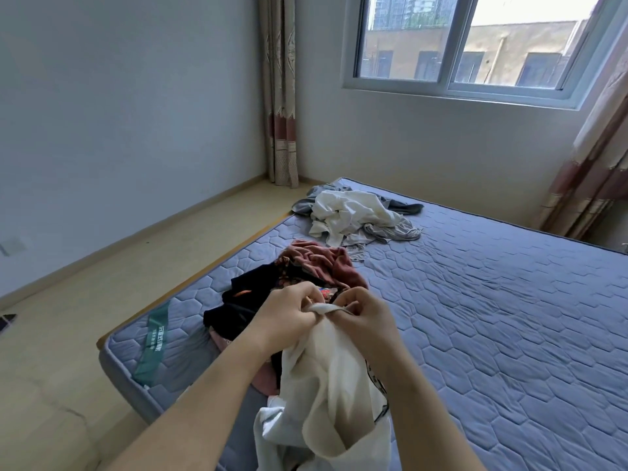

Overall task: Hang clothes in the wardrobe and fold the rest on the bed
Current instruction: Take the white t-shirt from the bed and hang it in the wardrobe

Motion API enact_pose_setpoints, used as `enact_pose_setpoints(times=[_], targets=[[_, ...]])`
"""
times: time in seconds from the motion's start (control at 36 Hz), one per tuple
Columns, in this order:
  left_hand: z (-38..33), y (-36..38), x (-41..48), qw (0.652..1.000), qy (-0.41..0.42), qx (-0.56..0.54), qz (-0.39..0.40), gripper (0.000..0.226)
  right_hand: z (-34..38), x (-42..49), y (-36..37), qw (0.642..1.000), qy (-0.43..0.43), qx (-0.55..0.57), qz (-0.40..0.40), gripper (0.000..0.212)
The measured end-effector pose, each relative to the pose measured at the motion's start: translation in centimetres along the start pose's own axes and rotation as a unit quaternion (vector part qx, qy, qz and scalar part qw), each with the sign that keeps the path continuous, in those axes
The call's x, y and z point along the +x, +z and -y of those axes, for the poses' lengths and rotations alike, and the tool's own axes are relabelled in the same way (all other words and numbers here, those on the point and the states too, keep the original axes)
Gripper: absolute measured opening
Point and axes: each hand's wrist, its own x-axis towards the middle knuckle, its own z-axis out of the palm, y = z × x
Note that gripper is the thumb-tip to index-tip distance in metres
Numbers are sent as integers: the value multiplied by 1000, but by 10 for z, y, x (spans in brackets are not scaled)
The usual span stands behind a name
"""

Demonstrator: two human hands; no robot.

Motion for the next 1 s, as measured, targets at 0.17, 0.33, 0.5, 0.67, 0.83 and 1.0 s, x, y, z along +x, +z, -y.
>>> enact_pose_setpoints(times=[0.17,0.33,0.5,0.67,0.83,1.0], targets=[[32,-23,-7,986,-56,9,-159,28,-19,5,32,983,66,-150,80,22],[86,-53,-24,966,-123,71,-216,31,-36,2,69,953,121,-278,18,16],[124,-73,-48,930,-232,98,-268,24,-18,4,93,952,48,-277,-120,32],[133,-94,-76,852,-333,122,-386,28,-20,5,98,961,77,-209,-162,38],[123,-96,-107,792,-408,-1,-454,32,-12,4,107,984,75,-83,-138,43],[108,-74,-145,706,-431,-205,-523,37,-16,-13,119,998,38,-20,-43,31]])
